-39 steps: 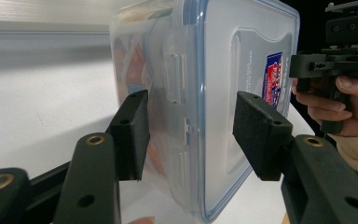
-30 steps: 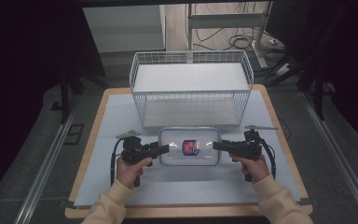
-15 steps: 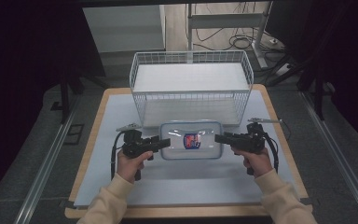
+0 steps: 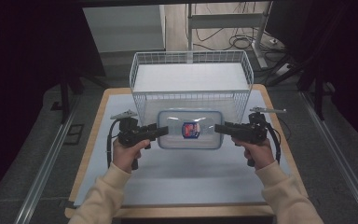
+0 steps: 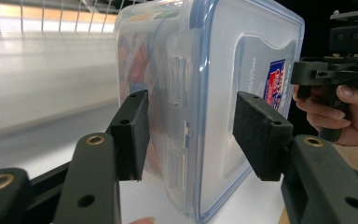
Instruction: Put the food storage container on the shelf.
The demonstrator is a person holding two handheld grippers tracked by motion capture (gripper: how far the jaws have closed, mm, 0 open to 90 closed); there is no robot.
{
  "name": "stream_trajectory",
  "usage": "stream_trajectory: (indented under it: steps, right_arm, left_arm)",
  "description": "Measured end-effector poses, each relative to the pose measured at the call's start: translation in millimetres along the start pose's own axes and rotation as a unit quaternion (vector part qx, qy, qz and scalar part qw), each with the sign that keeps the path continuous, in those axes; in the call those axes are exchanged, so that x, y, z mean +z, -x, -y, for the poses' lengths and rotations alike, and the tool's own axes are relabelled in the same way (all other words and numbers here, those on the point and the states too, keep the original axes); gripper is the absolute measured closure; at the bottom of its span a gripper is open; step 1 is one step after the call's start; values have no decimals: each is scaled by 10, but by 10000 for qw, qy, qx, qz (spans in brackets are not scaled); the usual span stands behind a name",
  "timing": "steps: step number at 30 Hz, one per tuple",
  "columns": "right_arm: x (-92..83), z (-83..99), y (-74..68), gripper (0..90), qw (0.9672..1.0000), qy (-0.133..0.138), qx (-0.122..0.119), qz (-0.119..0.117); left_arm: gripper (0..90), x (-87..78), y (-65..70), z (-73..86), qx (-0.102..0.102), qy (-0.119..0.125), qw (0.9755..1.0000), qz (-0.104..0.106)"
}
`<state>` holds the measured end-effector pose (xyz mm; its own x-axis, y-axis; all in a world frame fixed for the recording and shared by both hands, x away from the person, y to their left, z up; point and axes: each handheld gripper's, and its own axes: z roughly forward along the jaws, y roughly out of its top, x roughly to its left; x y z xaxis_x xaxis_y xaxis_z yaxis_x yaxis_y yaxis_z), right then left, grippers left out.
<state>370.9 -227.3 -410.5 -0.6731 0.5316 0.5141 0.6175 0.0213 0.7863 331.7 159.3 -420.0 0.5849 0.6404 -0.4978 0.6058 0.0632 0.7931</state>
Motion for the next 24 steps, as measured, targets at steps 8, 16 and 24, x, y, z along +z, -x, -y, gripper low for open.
stream_trajectory:
  steps: [8,16,24]
  right_arm:
    - [-38,-245,-118,514,9997,65,-209,48]
    - [-109,-502,-186,514,9990,197,-383,106]
    - [-156,-722,-245,514,9984,330,-454,61]
  left_arm:
    - [473,-52,43,-217,87,104,9999,67]
    - [473,-54,102,-470,140,141,9997,123]
    - [473,-106,185,-735,314,237,9992,75]
